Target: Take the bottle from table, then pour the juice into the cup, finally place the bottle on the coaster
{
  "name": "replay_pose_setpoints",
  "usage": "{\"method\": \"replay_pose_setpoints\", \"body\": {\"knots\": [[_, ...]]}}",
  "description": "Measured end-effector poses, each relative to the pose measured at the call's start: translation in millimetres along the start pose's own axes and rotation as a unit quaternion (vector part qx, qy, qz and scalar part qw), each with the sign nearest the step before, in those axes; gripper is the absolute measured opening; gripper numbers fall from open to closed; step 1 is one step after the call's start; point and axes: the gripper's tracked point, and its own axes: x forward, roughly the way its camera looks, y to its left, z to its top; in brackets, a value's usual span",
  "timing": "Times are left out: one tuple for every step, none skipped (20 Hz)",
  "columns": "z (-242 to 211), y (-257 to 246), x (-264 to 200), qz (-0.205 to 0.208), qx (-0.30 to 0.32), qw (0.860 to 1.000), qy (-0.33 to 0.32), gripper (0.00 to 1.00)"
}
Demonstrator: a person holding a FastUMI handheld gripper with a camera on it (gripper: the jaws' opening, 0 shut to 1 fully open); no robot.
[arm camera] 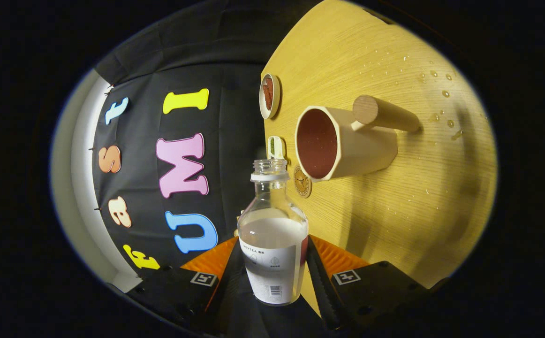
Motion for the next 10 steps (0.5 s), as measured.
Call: {"method": "replay_pose_setpoints", "body": {"knots": [[0.5,-0.5,0.4,0.000,0.003,1.000,-0.001,0.75],[1.2,0.6,-0.2,0.001,0.007,1.000,-0.002,0.75],[2.2,1.8,0.4,0.003,0.014,1.000,-0.003,0.75],[3.3,2.9,0.8,0.004,0.023,1.000,-0.004,0.74],[3.9,3.5,0.9,0.004,0.030,1.000,-0.004,0.74],[3.2,3.7,1.2,0.004,0.037,0.999,-0.004,0.74],[3.0,2.9,2.1,0.005,0.043,0.999,-0.002,0.74],[1.9,3.5,2.3,0.005,0.047,0.999,0.001,0.75],[2.1,3.8,2.9,0.006,0.052,0.999,0.004,0.75],[1.6,3.7,3.0,0.006,0.056,0.998,0.006,0.74]]}}
